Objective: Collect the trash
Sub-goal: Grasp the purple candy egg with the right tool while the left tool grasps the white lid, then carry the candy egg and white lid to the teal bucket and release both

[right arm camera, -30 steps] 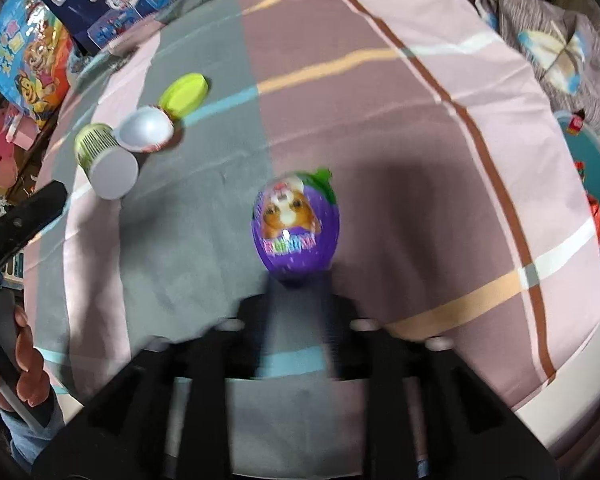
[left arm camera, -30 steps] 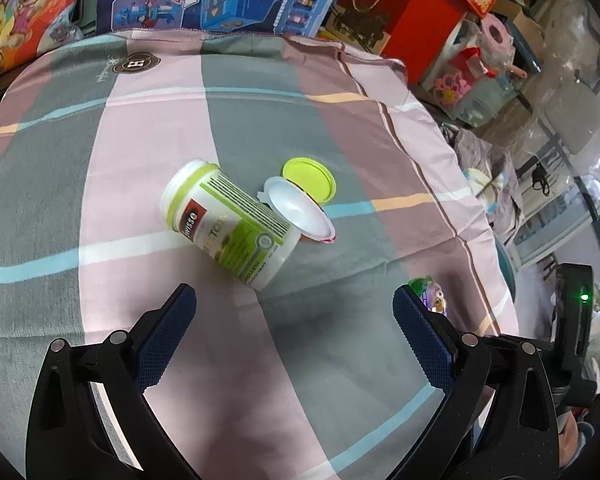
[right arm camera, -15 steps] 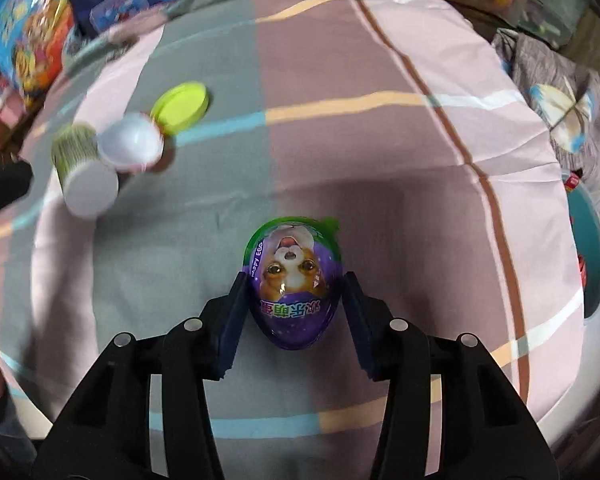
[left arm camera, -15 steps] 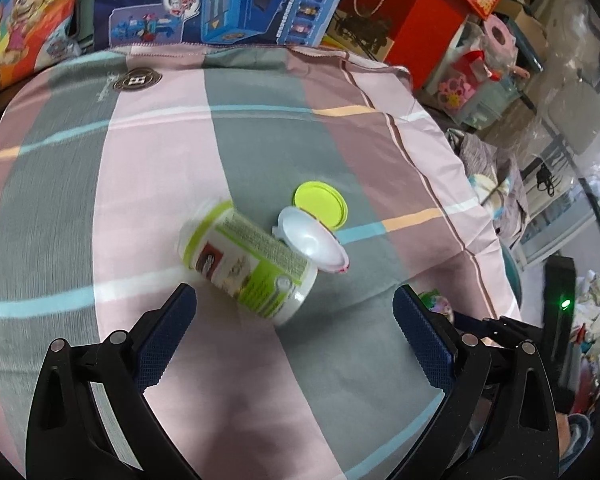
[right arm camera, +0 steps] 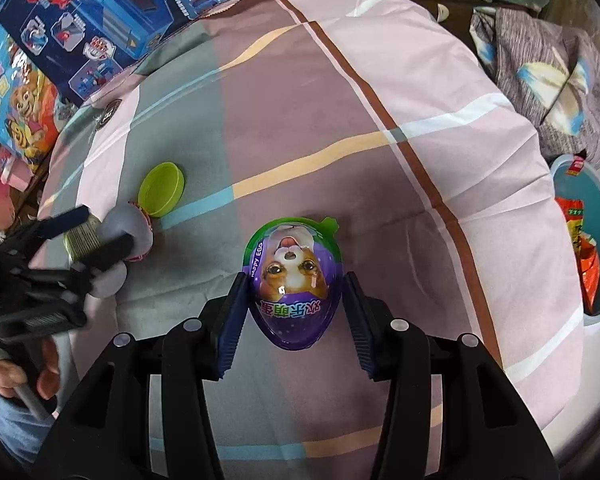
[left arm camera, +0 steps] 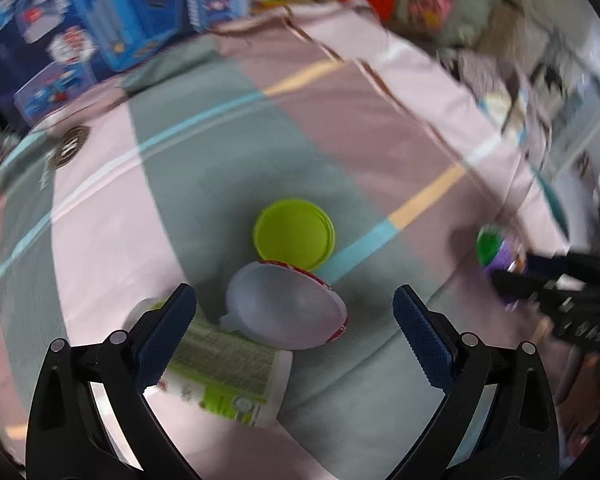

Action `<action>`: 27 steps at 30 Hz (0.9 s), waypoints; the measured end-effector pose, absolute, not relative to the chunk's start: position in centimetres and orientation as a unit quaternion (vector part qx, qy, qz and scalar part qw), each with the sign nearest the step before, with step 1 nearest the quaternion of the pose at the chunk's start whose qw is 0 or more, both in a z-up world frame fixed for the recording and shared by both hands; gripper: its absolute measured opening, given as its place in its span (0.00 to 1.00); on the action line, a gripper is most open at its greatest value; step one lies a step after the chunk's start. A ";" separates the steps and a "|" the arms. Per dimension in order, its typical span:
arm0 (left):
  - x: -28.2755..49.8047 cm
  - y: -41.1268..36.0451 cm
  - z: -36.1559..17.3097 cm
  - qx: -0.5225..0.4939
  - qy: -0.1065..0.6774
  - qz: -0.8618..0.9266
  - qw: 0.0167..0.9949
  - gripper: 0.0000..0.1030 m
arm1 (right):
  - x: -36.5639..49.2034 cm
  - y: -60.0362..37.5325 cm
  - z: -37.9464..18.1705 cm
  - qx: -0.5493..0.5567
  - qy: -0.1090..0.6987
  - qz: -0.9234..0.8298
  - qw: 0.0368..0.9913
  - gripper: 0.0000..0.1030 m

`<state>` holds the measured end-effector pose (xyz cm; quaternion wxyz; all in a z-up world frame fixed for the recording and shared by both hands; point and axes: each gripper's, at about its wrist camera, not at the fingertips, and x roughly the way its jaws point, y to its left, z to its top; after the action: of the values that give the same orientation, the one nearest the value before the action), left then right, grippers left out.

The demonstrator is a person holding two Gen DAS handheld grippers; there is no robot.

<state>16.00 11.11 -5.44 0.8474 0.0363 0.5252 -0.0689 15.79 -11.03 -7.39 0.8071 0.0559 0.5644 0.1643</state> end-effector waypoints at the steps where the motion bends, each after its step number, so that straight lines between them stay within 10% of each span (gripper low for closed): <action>1: 16.2 10.7 -6.1 0.049 0.533 -0.071 0.842 0.96 | 16.0 -11.2 -7.5 0.059 0.566 0.165 0.806 0.44; 4: 16.5 10.0 -7.5 0.076 0.543 -0.077 0.833 0.94 | 16.4 -11.7 -7.9 0.071 0.571 0.166 0.801 0.45; 6: 16.4 9.7 -8.2 0.084 0.548 -0.087 0.828 0.71 | 16.7 -12.1 -8.1 0.077 0.573 0.166 0.799 0.45; 27: 15.8 2.5 -5.4 0.023 0.523 -0.144 0.840 0.71 | 17.0 -19.7 -7.2 0.146 0.550 0.147 0.809 0.45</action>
<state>15.77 2.51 -5.37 0.8396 0.0227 0.5232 -0.1440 16.95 -19.71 -7.18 0.8090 0.1460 0.5502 0.1465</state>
